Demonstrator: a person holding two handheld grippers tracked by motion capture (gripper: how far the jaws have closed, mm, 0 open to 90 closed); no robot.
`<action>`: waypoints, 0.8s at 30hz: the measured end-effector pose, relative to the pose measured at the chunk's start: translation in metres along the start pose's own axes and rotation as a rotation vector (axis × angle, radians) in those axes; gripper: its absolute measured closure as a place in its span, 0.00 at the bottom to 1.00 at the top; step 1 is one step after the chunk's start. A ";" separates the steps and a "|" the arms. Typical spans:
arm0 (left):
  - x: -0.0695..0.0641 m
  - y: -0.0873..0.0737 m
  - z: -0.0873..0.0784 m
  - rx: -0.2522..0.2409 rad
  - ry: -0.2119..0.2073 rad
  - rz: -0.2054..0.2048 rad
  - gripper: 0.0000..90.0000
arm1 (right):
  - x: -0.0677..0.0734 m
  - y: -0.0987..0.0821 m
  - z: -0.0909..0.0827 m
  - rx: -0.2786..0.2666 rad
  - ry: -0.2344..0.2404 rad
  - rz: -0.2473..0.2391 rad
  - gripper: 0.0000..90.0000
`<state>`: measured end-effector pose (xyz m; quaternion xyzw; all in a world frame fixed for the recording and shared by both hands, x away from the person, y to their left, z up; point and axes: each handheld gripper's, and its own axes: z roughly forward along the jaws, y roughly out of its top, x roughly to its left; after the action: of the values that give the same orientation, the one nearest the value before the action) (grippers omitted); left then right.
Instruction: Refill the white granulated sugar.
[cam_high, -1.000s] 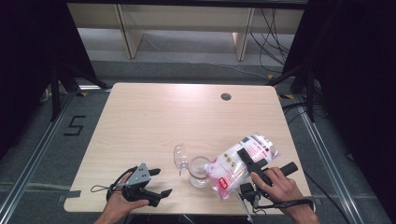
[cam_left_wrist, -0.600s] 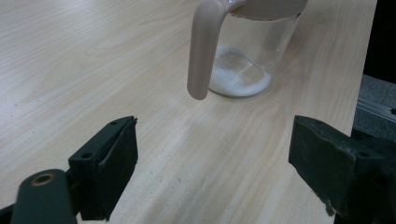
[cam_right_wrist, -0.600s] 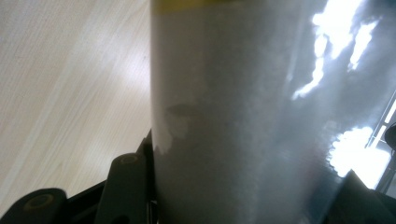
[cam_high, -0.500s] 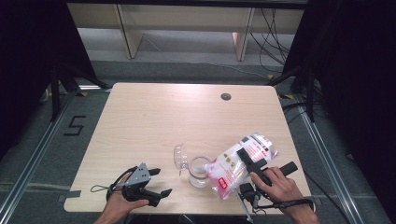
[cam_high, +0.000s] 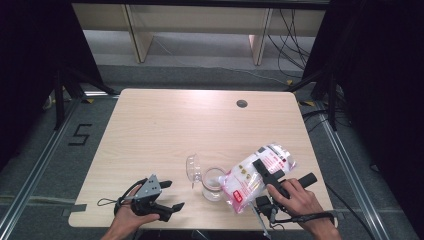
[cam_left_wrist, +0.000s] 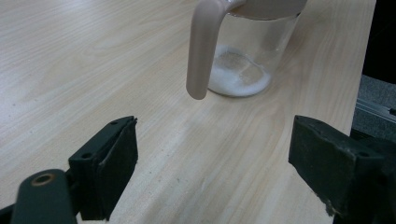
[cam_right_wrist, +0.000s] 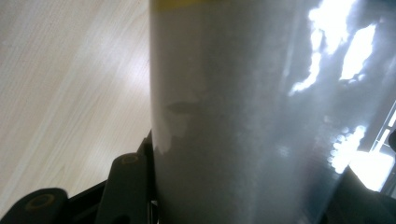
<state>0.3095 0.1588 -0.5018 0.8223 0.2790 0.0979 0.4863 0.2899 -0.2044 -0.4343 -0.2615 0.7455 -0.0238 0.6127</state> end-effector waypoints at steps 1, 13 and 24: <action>0.000 0.000 0.000 -0.006 0.006 -0.002 0.17 | 0.000 0.000 0.000 -0.001 -0.001 -0.002 0.58; -0.001 0.000 -0.001 -0.002 0.012 0.008 0.17 | -0.002 0.000 0.001 -0.013 -0.002 -0.024 0.59; 0.000 0.000 -0.001 0.002 0.016 0.018 0.17 | -0.001 -0.001 -0.001 -0.002 0.000 0.006 0.59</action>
<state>0.3095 0.1595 -0.5011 0.8244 0.2758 0.1087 0.4821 0.2892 -0.2050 -0.4331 -0.2601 0.7461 -0.0210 0.6126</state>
